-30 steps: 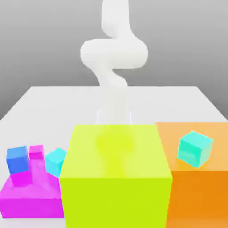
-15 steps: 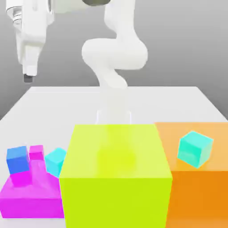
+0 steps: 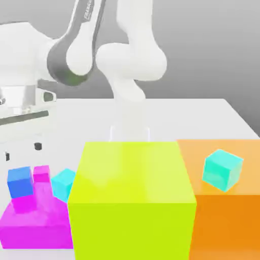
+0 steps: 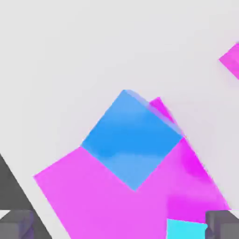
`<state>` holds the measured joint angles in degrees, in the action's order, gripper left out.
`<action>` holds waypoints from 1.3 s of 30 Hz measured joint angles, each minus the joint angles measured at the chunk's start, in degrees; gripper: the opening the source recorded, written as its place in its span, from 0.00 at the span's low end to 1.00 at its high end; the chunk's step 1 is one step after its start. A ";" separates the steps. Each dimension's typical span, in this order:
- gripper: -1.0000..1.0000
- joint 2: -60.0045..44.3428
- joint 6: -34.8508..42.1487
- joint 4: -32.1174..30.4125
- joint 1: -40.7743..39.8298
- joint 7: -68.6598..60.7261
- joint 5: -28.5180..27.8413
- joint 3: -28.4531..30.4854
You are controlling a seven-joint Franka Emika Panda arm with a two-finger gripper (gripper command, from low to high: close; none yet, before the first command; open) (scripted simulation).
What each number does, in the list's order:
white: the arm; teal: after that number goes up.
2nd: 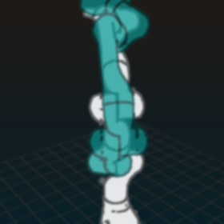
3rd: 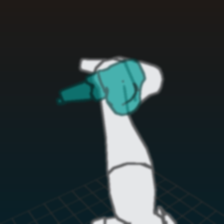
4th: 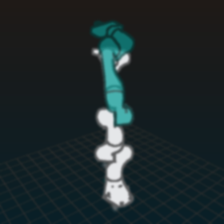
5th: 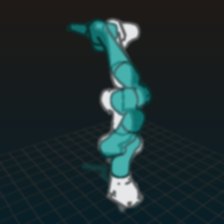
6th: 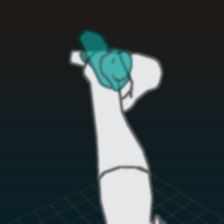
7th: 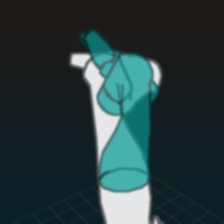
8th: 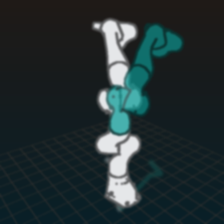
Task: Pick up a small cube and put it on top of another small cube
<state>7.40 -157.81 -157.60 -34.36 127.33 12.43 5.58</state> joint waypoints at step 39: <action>0.00 -18.38 -16.14 -4.46 -13.45 29.42 -8.85 -0.38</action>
<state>-10.98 -173.95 -162.05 -47.81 156.74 3.58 5.20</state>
